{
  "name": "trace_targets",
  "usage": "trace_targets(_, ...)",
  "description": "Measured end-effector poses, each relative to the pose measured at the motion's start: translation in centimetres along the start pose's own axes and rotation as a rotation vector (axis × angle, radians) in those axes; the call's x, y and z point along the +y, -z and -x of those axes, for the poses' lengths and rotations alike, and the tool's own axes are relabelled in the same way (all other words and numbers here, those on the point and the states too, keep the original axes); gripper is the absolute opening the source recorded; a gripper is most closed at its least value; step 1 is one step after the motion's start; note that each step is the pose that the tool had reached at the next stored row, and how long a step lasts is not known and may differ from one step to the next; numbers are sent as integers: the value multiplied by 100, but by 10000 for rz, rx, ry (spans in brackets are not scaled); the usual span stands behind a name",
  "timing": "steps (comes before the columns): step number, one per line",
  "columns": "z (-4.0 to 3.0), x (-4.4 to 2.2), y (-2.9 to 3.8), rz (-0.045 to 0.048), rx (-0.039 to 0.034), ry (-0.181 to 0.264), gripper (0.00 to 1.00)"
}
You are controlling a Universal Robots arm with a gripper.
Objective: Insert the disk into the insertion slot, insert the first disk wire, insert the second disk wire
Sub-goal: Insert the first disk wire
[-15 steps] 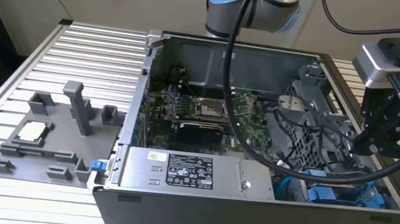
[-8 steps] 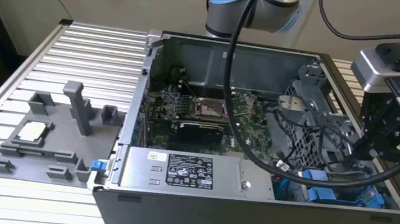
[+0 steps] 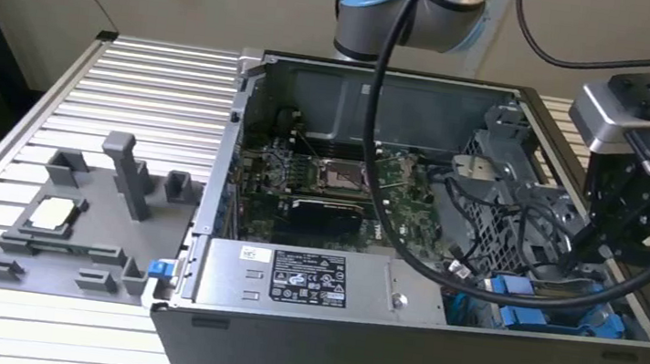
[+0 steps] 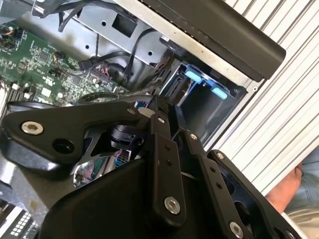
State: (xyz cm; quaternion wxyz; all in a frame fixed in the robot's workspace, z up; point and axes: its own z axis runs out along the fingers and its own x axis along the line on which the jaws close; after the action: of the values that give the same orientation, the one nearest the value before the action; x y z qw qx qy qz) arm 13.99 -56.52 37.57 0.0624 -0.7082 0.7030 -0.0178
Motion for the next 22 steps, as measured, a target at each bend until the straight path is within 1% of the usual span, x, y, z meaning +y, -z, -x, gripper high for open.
trace_targets(2, 0, -1, -9, 27, 74, 6, 19)
trace_targets(3, -2, -2, -14, 40, 99, 9, 19)
trace_targets(4, -6, -6, -21, 55, 108, 10, 19)
trace_targets(6, -32, -16, -53, 67, 108, 8, 19)
trace_targets(11, -138, -35, -141, 68, 92, 6, 19)
trace_targets(13, -159, -46, -171, 68, 66, 4, 19)
trace_targets(15, -161, -57, -190, 67, 43, 1, 19)
trace_targets(21, -155, -58, -244, 62, -143, -21, 19)
trace_targets(22, -155, -62, -253, 62, -160, -21, 19)
